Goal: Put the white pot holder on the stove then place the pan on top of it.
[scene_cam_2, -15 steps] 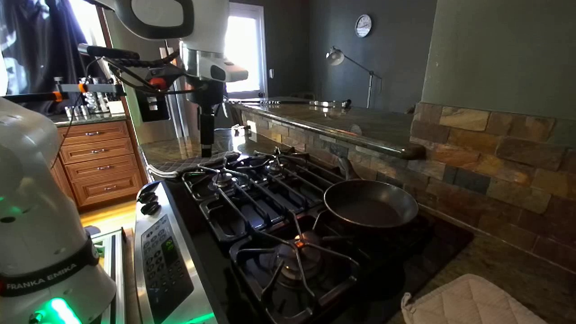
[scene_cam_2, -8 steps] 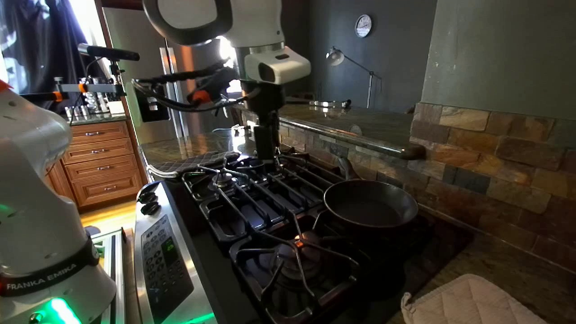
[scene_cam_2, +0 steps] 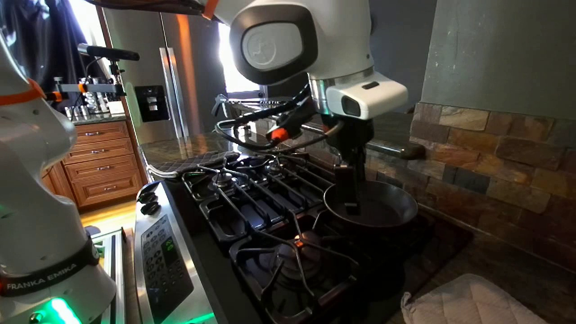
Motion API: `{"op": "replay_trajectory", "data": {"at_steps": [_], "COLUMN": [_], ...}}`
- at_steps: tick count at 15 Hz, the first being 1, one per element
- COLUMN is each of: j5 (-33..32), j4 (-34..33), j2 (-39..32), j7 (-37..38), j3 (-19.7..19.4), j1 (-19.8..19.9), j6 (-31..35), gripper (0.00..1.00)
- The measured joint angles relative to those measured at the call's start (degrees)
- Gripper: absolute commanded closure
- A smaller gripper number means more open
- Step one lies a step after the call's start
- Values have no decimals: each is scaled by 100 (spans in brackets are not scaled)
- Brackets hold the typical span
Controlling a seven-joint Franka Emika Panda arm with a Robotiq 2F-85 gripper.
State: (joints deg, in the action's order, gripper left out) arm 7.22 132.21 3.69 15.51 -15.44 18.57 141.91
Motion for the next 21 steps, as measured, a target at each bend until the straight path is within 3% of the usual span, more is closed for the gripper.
{"op": "replay_trajectory", "data": {"at_steps": [9,16,21], "j5": [55,299,337], "j4": [-211,-819,-1475], "j2": [-220,-1096,-1867], "j7": [0,-470,-928], "j3": [-57,-294,-366], "j1": [-9,119,432], "j6": [8,544,548], "gripper": [0,0,0]}}
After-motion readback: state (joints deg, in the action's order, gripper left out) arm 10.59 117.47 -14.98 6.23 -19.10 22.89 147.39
